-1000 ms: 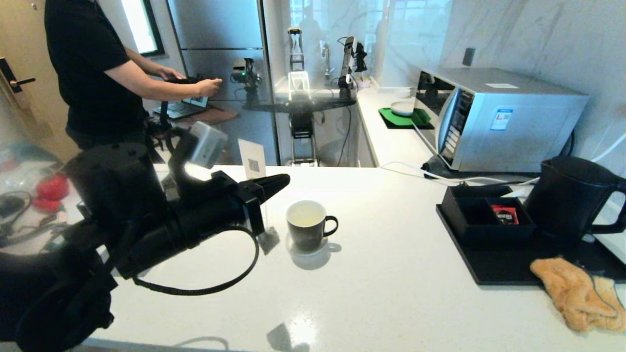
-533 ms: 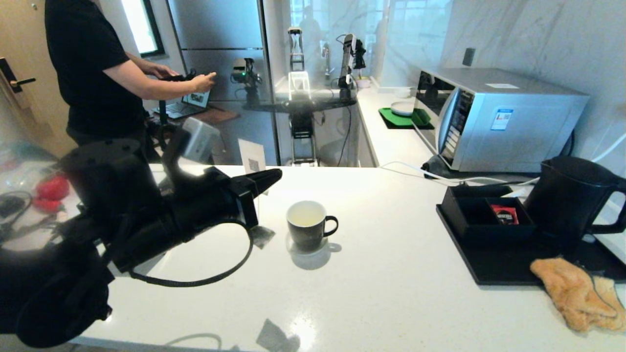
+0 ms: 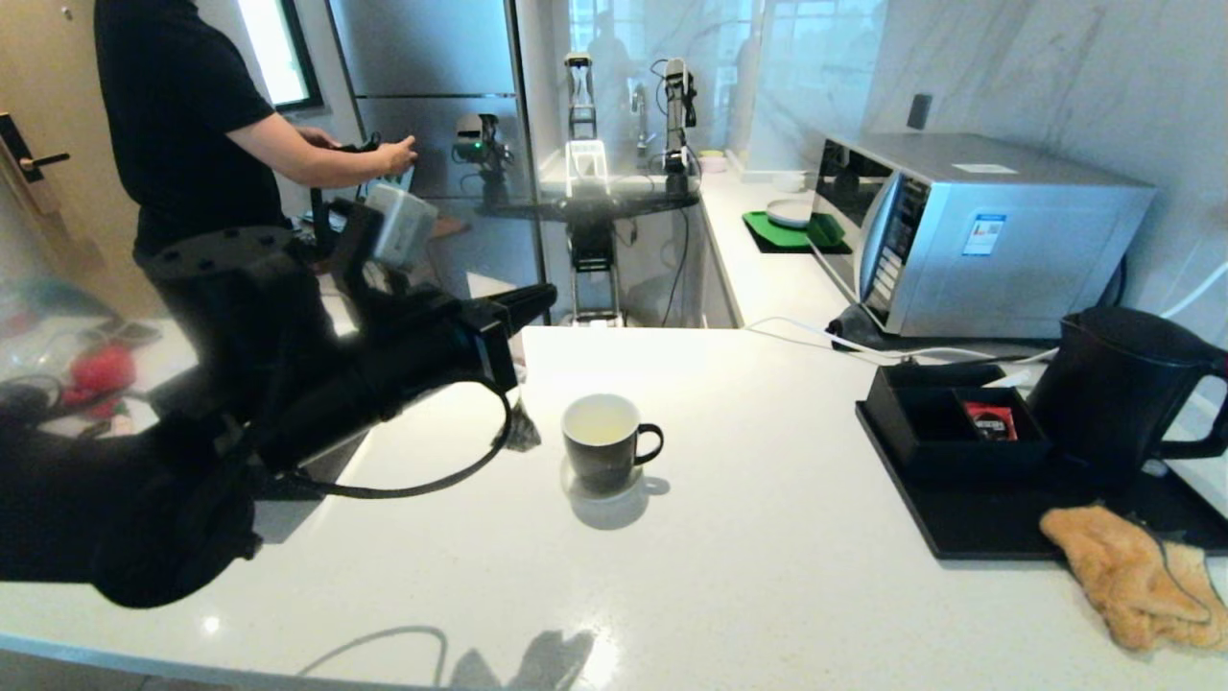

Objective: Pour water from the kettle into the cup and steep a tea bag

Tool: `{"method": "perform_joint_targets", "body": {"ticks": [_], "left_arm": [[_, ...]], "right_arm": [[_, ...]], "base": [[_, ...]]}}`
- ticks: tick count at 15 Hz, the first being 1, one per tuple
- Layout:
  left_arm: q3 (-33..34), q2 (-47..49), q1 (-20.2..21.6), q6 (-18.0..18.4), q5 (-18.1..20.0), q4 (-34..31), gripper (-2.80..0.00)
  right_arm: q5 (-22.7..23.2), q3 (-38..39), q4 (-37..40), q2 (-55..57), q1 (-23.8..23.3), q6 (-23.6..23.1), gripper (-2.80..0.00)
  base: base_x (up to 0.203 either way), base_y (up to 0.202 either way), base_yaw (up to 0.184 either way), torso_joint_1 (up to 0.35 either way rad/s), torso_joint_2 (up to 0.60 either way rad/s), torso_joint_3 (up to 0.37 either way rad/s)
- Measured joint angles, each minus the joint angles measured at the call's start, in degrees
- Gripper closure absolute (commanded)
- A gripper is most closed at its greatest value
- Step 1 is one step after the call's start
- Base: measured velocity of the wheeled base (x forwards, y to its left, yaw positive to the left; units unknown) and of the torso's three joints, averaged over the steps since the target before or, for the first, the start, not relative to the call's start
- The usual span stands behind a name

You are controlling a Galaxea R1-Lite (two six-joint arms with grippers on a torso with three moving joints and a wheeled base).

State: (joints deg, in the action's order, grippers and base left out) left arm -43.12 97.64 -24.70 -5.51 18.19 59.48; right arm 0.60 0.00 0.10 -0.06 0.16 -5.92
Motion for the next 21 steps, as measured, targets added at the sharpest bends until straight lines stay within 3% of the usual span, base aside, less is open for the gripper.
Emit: {"method": "perform_joint_targets", "body": {"ticks": [11, 21], "left_arm": [[-16.7, 15.6, 1.3, 0.2, 0.0, 0.6, 0.00], [-18.2, 25.2, 1.4, 0.4, -1.3, 5.2, 0.00]], "right_arm": [[0.0, 0.0, 0.0, 0.1, 0.0, 0.0, 0.00], [0.0, 0.0, 0.0, 0.1, 0.0, 0.0, 0.00]], "base": [[0.000, 0.000, 0.000, 0.000, 0.00, 0.000], [0.000, 0.000, 0.000, 0.000, 0.00, 0.000]]}}
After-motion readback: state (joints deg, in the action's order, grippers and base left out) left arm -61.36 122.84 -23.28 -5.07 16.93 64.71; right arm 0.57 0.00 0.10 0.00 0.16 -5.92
